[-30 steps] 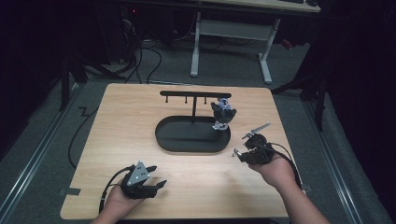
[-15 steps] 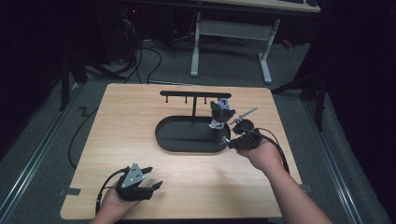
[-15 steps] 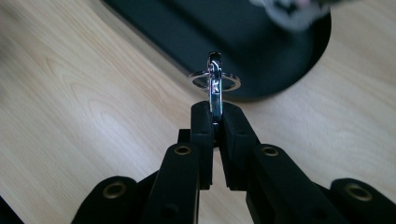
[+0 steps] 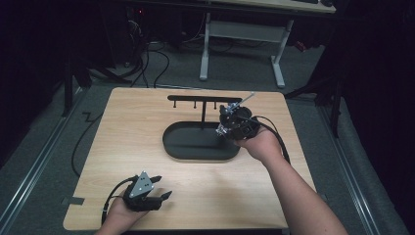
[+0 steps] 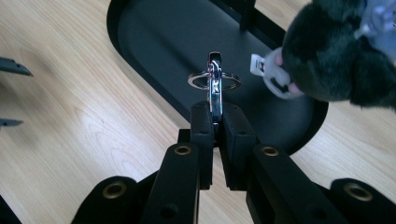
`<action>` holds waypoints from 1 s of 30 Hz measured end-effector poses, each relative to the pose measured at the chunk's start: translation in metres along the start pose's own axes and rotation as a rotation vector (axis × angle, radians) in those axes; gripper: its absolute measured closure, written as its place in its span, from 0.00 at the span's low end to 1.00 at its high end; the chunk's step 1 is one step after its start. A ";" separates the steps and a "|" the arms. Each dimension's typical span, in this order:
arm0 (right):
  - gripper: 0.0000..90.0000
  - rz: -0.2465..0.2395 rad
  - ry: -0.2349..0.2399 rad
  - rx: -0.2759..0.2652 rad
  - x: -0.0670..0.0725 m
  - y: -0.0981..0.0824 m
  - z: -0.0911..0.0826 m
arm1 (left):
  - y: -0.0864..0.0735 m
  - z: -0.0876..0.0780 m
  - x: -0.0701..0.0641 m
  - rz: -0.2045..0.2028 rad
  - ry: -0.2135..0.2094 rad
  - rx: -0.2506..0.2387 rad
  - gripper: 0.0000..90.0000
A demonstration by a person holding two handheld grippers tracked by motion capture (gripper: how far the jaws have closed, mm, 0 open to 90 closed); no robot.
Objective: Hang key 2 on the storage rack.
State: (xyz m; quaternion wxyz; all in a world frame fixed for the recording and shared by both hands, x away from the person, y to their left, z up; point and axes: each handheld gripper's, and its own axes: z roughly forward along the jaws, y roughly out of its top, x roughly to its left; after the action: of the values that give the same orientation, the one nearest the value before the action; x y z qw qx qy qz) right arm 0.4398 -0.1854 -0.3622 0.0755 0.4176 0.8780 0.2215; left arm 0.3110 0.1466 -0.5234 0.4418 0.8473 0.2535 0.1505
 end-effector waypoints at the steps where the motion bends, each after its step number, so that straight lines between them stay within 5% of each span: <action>1: 0.94 -0.009 0.003 0.000 0.000 0.002 0.000 | 0.000 0.001 0.000 0.000 0.001 -0.001 0.39; 10: 0.94 0.028 -0.011 -0.006 -0.008 0.021 -0.007 | 0.001 -0.001 0.000 0.013 0.001 -0.007 0.39; 20: 0.94 0.011 -0.064 -0.035 -0.009 0.053 -0.018 | 0.002 -0.002 -0.001 0.016 0.005 -0.013 0.39; 30: 0.94 0.038 -0.097 -0.046 -0.018 0.068 -0.012 | 0.002 -0.002 0.000 0.016 0.000 -0.011 0.39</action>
State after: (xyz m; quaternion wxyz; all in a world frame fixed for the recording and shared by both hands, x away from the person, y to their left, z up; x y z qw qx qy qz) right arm 0.4953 -0.1660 -0.3213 0.1235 0.4427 0.8598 0.2224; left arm 0.3102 0.1470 -0.5210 0.4451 0.8469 0.2459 0.1554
